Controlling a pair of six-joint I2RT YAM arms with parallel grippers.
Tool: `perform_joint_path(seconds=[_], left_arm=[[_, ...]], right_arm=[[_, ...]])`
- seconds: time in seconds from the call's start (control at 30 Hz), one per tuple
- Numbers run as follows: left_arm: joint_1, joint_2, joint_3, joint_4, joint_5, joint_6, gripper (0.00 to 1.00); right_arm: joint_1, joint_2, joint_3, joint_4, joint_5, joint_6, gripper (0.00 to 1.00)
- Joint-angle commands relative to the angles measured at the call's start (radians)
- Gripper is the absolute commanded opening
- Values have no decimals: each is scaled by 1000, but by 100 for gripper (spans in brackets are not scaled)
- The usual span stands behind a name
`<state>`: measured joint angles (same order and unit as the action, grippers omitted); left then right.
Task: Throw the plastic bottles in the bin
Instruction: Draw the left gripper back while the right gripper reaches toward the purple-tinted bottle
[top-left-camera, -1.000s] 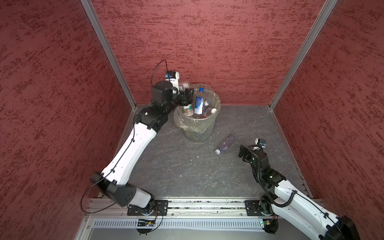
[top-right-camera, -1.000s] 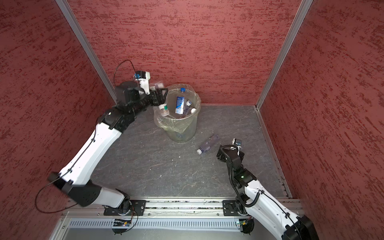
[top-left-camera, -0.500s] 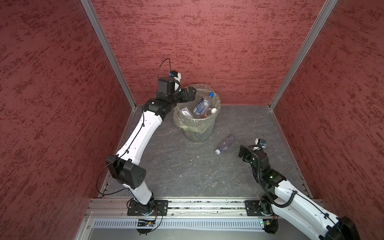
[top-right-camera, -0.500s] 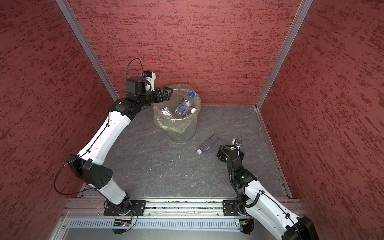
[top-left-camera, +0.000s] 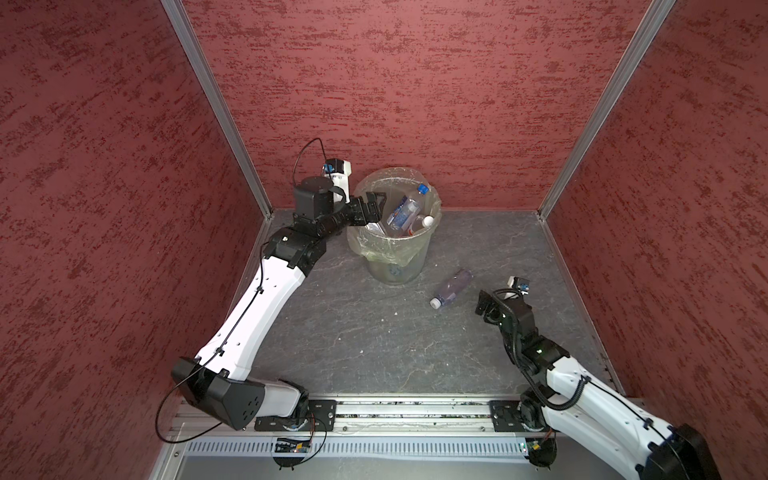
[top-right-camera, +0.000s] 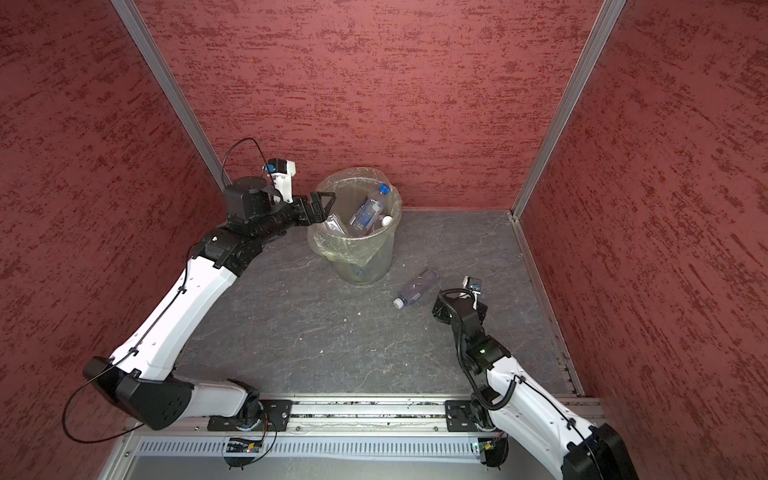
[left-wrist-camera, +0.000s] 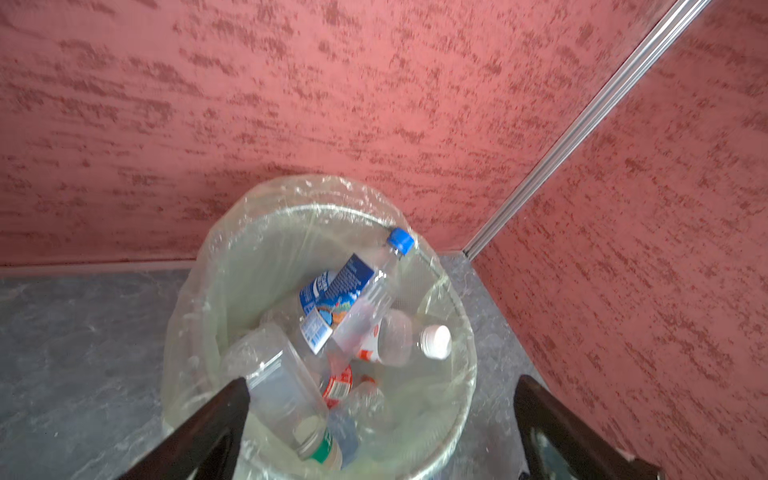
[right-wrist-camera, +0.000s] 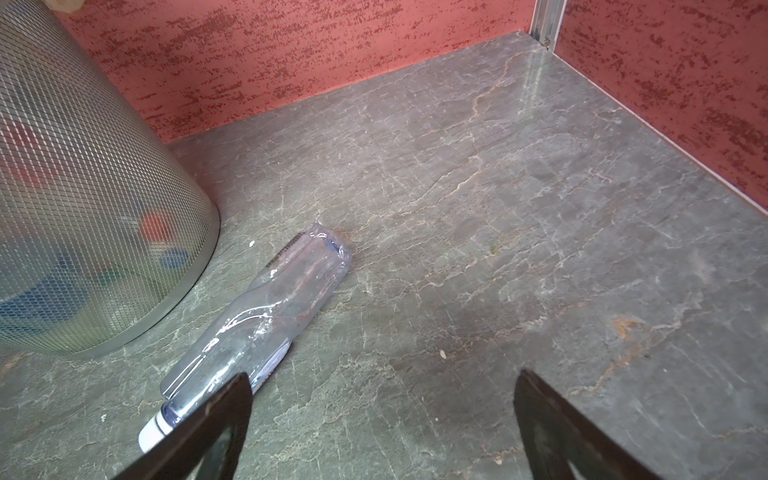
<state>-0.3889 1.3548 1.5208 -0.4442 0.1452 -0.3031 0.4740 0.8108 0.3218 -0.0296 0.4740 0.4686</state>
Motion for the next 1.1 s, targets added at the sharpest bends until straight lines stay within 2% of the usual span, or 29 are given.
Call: perform_joint_path(seconds=[0.0,0.13,0.33,0.43,0.57,0.73,0.9,1.07], left_arm=[[-25,-63,-63,54,6,-3,99],[-62,-128,-186,101,-3,-26,99],[-138,-206,-382,178,-48,-51,99],[-169,-218,-460,213,-52,-63,99],[-218,-207,-549,252,-69,-64,100],[-254,-160,-651,319,-49,-64,97],[-273,-134,-739,398,-57,-45,93],[-279,-102,-785,450,-50,-25,84]], right_arm=[[-8,10,47,19,-39,9,99],[-8,26,69,-6,-90,39,99],[-7,106,161,-138,-51,85,99],[-8,111,201,-181,-66,88,99],[-7,116,264,-259,-90,112,99],[-7,222,385,-386,-171,143,99],[-6,242,423,-458,-191,163,99],[-6,247,452,-518,-234,182,99]])
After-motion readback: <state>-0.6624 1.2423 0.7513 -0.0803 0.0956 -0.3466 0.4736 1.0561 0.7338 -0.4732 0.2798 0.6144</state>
